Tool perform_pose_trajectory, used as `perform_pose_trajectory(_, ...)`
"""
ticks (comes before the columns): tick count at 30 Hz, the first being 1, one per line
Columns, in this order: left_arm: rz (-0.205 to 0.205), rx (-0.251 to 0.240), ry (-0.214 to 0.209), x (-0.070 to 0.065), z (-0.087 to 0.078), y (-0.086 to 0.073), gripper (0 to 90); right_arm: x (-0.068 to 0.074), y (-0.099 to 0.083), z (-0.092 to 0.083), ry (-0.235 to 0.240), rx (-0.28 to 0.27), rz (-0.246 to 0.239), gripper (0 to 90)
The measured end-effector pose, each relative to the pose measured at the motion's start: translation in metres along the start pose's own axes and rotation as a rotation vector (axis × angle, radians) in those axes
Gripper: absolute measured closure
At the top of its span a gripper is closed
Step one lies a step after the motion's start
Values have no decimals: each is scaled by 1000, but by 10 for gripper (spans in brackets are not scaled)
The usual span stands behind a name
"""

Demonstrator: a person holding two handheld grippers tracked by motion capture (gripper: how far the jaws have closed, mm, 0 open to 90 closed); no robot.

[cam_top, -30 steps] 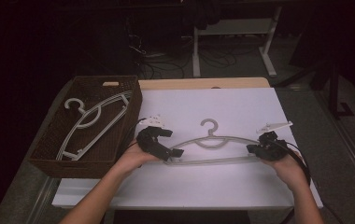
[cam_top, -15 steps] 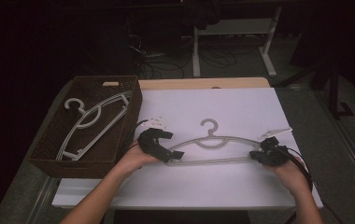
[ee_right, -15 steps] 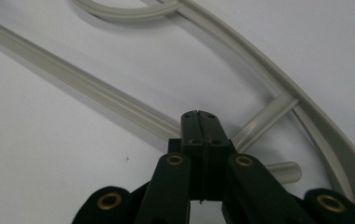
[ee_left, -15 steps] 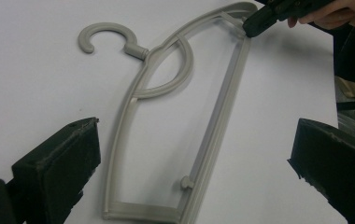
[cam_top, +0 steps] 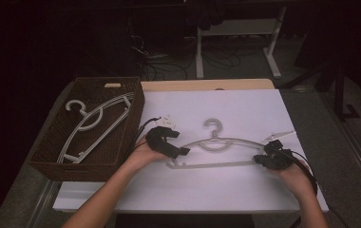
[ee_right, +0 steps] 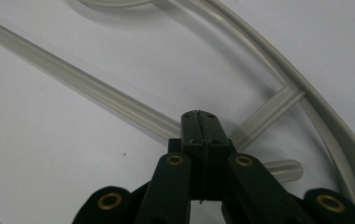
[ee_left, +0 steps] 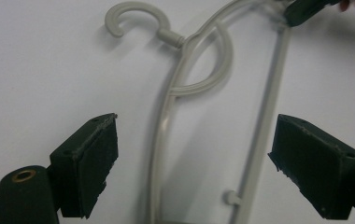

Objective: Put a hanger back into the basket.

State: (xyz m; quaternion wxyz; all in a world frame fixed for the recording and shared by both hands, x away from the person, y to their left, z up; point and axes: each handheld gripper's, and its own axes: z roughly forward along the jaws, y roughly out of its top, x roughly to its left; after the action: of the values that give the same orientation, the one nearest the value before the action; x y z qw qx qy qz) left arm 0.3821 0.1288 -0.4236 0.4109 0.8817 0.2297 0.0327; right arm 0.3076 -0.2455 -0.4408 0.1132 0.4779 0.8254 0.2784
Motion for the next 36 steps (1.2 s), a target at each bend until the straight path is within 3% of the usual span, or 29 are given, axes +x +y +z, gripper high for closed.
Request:
perform_pose_trajectory(4, 13, 40, 24, 10, 17, 3, 189, 0, 0, 0, 2, 3, -1, 892)
perform_pose_trajectory(7, 35, 69, 15, 15, 30, 8, 238, -1, 0, 1, 7, 5, 2, 892)
perform_pose_trajectory(13, 94, 130, 6, 15, 50, 16, 330, -2, -1, 1, 11, 9, 5, 893)
perform_pose_trajectory(17, 139, 169, -16, 13, 59, 19, 441, -2, -1, 1, 10, 12, 5, 893)
perform_pose_trajectory(22, 176, 183, 7, 11, 63, 22, 560, -2, -1, 2, 10, 14, 5, 893)
perform_pose_trajectory(27, 198, 196, 2, 6, 65, 25, 670, -2, -1, 2, 12, 15, 5, 893)
perform_pose_trajectory(32, 198, 198, -1, 5, 66, 25, 723, -2, -2, 3, 11, 21, 3, 894)
perform_pose_trajectory(36, 215, 204, 21, 4, 65, 26, 786, -2, -2, 3, 16, 22, 5, 893)
